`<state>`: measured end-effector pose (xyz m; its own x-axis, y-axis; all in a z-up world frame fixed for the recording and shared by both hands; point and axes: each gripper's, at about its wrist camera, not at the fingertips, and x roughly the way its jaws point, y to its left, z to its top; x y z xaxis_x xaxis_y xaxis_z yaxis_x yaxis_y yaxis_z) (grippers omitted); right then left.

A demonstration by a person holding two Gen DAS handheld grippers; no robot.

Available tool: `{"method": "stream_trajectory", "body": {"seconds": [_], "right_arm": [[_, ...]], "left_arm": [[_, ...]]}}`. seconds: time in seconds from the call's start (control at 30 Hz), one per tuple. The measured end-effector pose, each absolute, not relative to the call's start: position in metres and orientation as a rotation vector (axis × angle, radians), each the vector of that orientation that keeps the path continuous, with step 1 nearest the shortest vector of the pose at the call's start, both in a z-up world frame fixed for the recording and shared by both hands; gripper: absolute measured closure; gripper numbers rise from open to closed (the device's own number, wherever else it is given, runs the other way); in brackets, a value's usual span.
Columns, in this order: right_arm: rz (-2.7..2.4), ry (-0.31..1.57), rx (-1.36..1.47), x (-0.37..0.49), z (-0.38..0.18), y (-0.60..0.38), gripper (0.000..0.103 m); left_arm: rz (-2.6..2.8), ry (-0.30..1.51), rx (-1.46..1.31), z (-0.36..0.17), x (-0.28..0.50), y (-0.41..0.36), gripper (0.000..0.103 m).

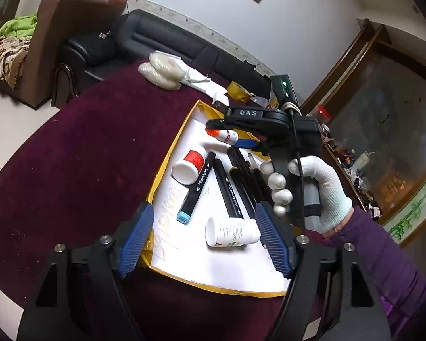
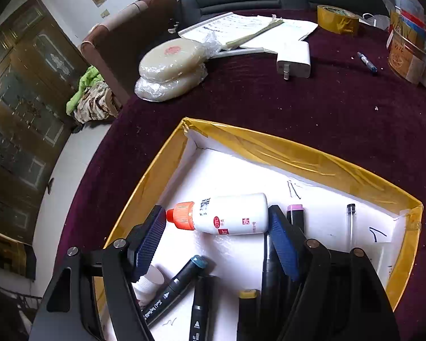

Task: Organize rigid objects
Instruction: 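Lower the orange-capped glue bottle into the tray and open the right tool, then move both open tools over the green-capped marker and black pen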

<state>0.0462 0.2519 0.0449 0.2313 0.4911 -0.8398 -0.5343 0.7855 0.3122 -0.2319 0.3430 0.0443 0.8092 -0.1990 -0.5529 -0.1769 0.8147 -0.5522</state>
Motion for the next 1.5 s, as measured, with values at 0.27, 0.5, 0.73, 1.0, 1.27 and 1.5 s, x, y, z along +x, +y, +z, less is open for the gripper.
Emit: {"method": "stream_trajectory", "body": {"seconds": [0.27, 0.5, 0.73, 1.0, 1.27, 1.5], "right_arm": [[0.734, 1.092, 0.044, 0.043, 0.067, 0.207, 0.034], [0.728, 1.004, 0.084, 0.016, 0.083, 0.141, 0.034], [0.574, 0.89, 0.078, -0.017, 0.078, 0.024, 0.034], [0.394, 0.87, 0.148, -0.031, 0.062, -0.093, 0.033], [0.349, 0.873, 0.132, -0.03, 0.041, -0.122, 0.033], [0.387, 0.908, 0.214, -0.023, 0.033, -0.133, 0.033]], "left_arm": [[0.002, 0.637, -0.625, 0.047, -0.231, 0.336, 0.028], [-0.017, 0.652, -0.535, 0.066, -0.231, 0.295, 0.028], [0.052, 0.666, -0.241, 0.089, -0.218, 0.226, 0.028], [0.016, 0.756, -0.103, 0.086, -0.188, 0.155, 0.028], [0.006, 0.788, 0.049, 0.093, -0.175, 0.095, 0.028], [0.009, 0.803, 0.124, 0.094, -0.159, 0.067, 0.028]]}}
